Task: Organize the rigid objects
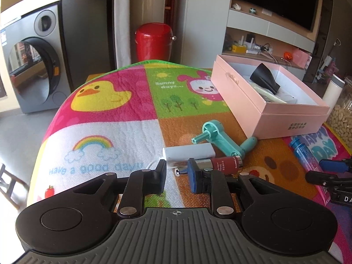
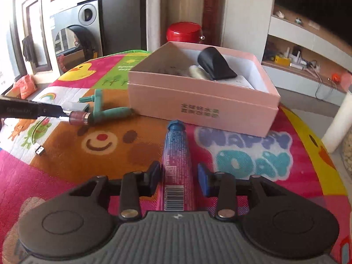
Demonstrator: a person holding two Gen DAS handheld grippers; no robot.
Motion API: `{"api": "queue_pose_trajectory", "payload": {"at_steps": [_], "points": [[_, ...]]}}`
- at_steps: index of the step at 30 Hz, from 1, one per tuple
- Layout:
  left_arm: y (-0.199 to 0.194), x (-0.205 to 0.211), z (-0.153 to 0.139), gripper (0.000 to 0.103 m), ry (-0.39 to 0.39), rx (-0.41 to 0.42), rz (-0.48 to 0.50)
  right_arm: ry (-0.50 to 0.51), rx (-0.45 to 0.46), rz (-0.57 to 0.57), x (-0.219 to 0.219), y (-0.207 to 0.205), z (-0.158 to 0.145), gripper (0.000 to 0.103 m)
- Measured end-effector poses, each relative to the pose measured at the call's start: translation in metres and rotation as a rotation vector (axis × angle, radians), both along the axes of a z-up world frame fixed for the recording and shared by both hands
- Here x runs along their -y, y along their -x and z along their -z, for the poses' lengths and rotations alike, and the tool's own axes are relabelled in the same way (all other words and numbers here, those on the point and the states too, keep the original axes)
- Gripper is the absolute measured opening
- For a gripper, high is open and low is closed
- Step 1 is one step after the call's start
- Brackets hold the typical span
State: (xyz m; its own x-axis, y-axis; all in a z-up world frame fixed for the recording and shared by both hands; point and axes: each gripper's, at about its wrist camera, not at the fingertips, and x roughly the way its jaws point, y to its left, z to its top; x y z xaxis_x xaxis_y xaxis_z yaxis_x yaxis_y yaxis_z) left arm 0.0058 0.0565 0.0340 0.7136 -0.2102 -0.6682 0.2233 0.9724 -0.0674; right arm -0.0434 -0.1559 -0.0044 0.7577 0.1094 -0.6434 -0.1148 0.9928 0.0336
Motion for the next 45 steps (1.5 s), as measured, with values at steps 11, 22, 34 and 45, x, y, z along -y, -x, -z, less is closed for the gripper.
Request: {"api": "queue_pose_trajectory", "payload": {"at_steps": [11,22,34,45], "points": [[0.033,0.035,-0.003,0.027,0.039,-0.008,0.361,-0.048,0.029,-0.015,0.004,0.004,0.006,0.065],[-0.028,-0.035,-0.006,0.026,0.192,-0.004,0.009,-0.037,0.03,-0.021,0.0,0.002,0.007,0.071],[0.016,0.011,0.008,0.027,0.0,-0.029,0.316,-0.03,0.025,-0.035,-0.004,0.001,0.008,0.076],[0.026,0.01,-0.015,0.027,-0.01,0.053,0.269,-0.051,0.065,-0.149,-0.028,0.043,-0.02,0.076]]}}
